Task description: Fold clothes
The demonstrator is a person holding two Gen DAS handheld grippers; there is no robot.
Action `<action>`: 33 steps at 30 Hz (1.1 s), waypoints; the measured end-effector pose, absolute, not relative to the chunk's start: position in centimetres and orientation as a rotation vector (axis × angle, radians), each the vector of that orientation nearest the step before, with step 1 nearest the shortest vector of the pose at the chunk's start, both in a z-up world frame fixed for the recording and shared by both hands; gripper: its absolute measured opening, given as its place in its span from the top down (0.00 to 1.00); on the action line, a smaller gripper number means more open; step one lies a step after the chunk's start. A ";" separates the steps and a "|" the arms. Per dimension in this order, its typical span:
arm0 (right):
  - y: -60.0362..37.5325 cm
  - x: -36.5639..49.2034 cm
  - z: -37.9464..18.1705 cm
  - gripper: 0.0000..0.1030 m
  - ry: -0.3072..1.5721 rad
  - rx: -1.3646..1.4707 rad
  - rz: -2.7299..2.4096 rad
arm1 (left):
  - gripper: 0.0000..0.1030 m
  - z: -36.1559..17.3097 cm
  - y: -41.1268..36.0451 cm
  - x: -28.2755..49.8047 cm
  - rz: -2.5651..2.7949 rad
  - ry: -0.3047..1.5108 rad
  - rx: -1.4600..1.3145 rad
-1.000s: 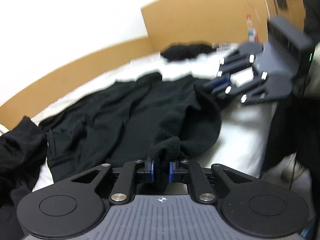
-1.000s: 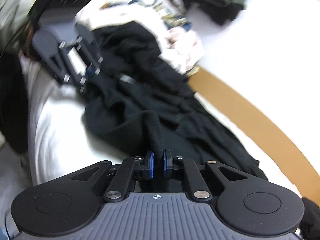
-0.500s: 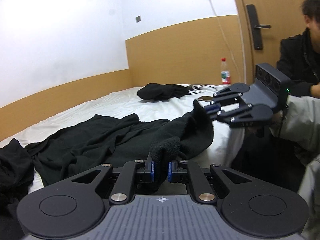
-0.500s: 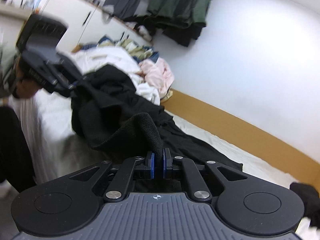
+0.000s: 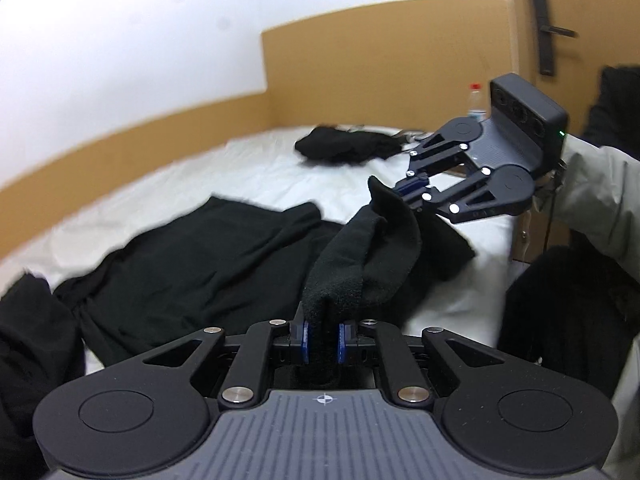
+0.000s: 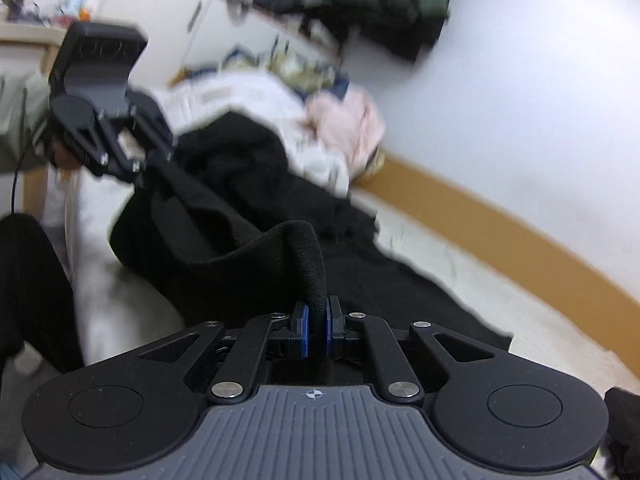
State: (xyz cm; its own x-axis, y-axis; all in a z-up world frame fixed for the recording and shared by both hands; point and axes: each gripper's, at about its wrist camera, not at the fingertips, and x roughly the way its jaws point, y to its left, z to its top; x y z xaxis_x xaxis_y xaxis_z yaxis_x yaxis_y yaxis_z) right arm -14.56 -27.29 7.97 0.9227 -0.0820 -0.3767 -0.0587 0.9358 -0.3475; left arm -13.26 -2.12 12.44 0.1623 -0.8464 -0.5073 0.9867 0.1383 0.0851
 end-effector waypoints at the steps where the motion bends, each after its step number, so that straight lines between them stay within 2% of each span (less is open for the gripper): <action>1: -28.0 -13.5 7.8 0.92 0.428 -0.359 -0.002 | 0.88 12.2 -2.9 -11.9 -1.356 0.406 0.439; 5: -31.0 -9.3 6.1 0.91 0.508 -0.276 -0.004 | 0.81 10.6 -5.5 -6.5 -1.271 0.517 0.355; 6: -31.7 -8.3 5.6 0.91 0.525 -0.245 -0.012 | 0.76 10.0 -5.8 -5.4 -1.260 0.534 0.315; 8: -32.9 -6.4 4.2 0.90 0.555 -0.196 -0.032 | 0.74 8.3 -6.2 -3.4 -1.232 0.575 0.265; 11: -34.3 -4.8 2.3 0.85 0.590 -0.145 -0.047 | 0.65 5.9 -7.1 -1.1 -1.142 0.638 0.256; 12: -34.6 -4.7 1.8 0.76 0.599 -0.132 -0.052 | 0.60 5.2 -7.4 -0.4 -1.098 0.651 0.260; 13: -34.9 -4.6 1.4 0.64 0.608 -0.120 -0.059 | 0.50 4.8 -7.5 0.1 -1.067 0.654 0.260; 15: -35.7 -4.9 1.1 0.48 0.614 -0.116 -0.116 | 0.36 4.7 -7.3 0.9 -1.002 0.647 0.263; 20: -37.2 -6.7 2.6 0.49 0.603 -0.148 -0.349 | 0.32 6.7 -6.4 0.9 -0.926 0.651 0.211; 22: -36.4 -8.7 3.7 0.50 0.559 -0.130 -0.358 | 0.17 8.0 -6.1 -0.1 -0.909 0.650 0.149; 24: -34.6 -9.8 4.4 0.50 0.528 -0.079 -0.302 | 0.09 9.1 -5.6 -1.3 -0.928 0.631 0.077; 28: -29.3 -10.1 4.0 0.54 0.521 0.064 -0.229 | 0.07 9.8 -4.3 -5.6 -0.865 0.585 -0.015; 33: -22.9 -13.6 2.0 0.53 0.508 -0.072 -0.336 | 0.06 8.7 -2.4 -10.2 -0.638 0.538 0.093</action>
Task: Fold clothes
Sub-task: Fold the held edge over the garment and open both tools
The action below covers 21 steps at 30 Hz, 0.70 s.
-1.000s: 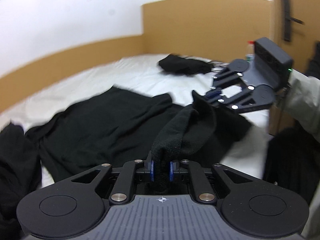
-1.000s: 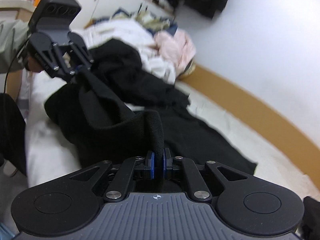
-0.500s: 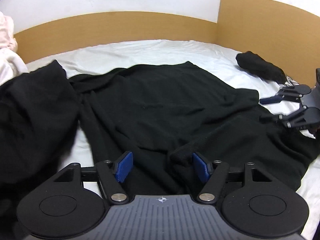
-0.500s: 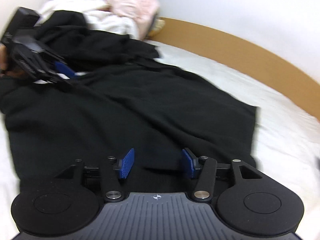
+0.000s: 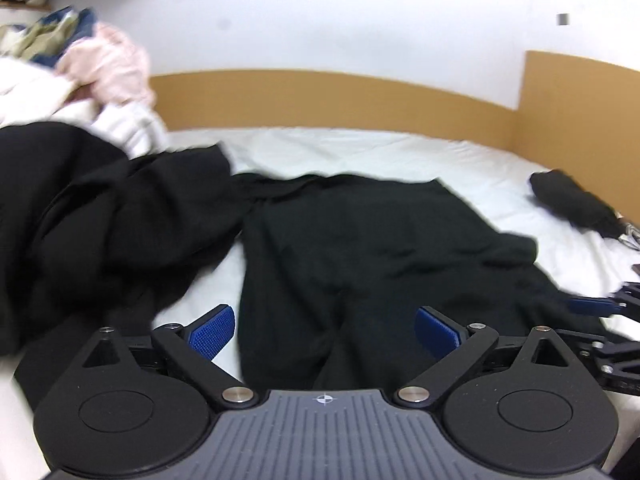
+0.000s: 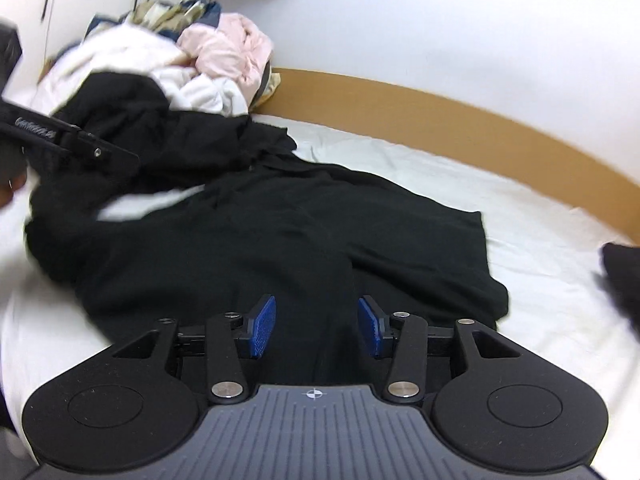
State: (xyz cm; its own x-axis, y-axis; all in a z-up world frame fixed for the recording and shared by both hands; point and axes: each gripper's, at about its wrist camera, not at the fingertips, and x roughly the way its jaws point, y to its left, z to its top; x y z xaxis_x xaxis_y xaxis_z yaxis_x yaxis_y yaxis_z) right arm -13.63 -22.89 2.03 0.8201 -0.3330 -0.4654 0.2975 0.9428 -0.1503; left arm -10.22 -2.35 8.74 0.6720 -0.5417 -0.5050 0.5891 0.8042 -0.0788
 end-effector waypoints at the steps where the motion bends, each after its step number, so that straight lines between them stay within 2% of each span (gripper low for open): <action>1: -22.6 -14.1 1.9 0.53 0.511 -0.094 -0.325 | 0.06 8.7 -2.0 -10.8 -0.613 0.538 0.073; 5: -22.3 -14.5 1.8 0.54 0.548 -0.120 -0.281 | 0.02 9.0 -2.3 -13.8 -0.631 0.510 0.029; 12: -24.4 -14.9 2.0 0.57 0.559 0.020 -0.280 | 0.02 7.9 -4.1 -14.4 -0.685 0.557 -0.039; 21: -27.7 -14.6 0.2 0.58 0.620 0.006 -0.334 | 0.03 3.6 -3.5 -11.4 -0.708 0.602 0.156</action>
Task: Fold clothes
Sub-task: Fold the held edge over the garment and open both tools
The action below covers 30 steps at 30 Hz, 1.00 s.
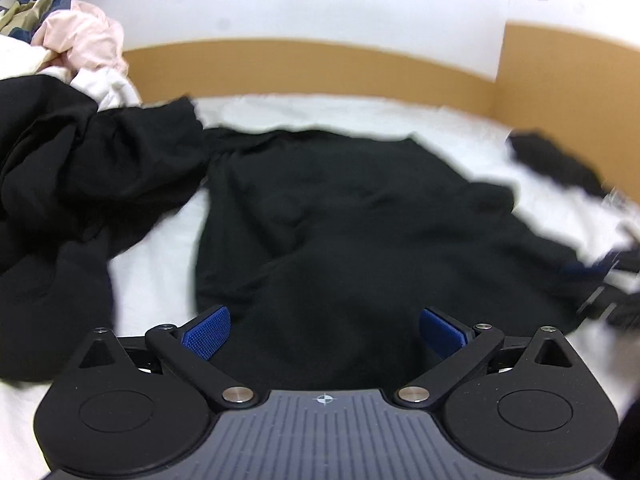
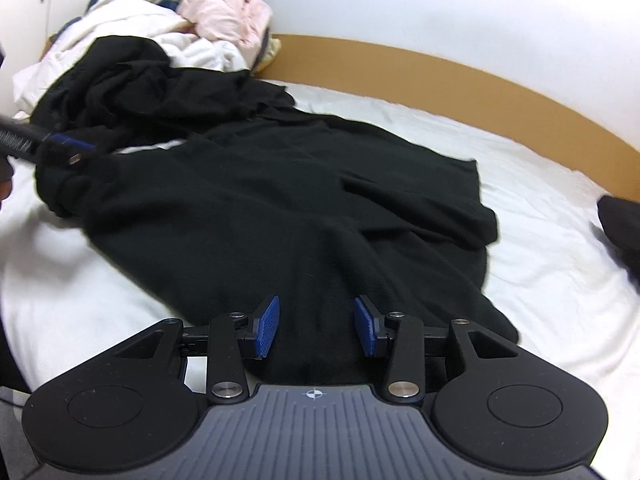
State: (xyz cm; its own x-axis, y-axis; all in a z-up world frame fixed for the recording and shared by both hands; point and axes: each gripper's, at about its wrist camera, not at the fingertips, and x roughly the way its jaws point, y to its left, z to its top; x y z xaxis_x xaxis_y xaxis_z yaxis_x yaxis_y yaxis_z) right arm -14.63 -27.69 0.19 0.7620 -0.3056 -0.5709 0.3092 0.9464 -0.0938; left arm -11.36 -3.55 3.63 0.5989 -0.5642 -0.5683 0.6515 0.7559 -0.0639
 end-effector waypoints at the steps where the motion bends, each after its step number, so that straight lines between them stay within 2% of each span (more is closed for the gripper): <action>1: -28.5 -14.9 0.1 0.58 0.623 0.014 -0.340 | 0.02 3.0 -3.1 -10.6 -0.711 0.619 0.181; 10: -34.6 -16.5 0.3 0.58 0.574 0.222 -0.265 | 0.00 1.9 0.5 -6.3 -0.711 0.685 0.095; 13: -35.7 -18.1 0.4 0.54 0.562 0.203 -0.322 | 0.04 2.8 2.3 -6.7 -0.728 0.667 -0.034; 17: -32.8 -19.0 2.1 0.54 0.518 0.026 -0.299 | 0.02 5.9 2.9 -8.8 -0.774 0.571 -0.042; 22: -29.2 -18.3 3.7 0.53 0.496 -0.122 -0.127 | 0.01 6.9 1.4 -10.9 -0.848 0.547 0.105; 30: -25.3 -18.2 1.5 0.53 0.672 -0.425 -0.098 | 0.01 3.2 -2.0 -15.6 -0.850 0.386 0.609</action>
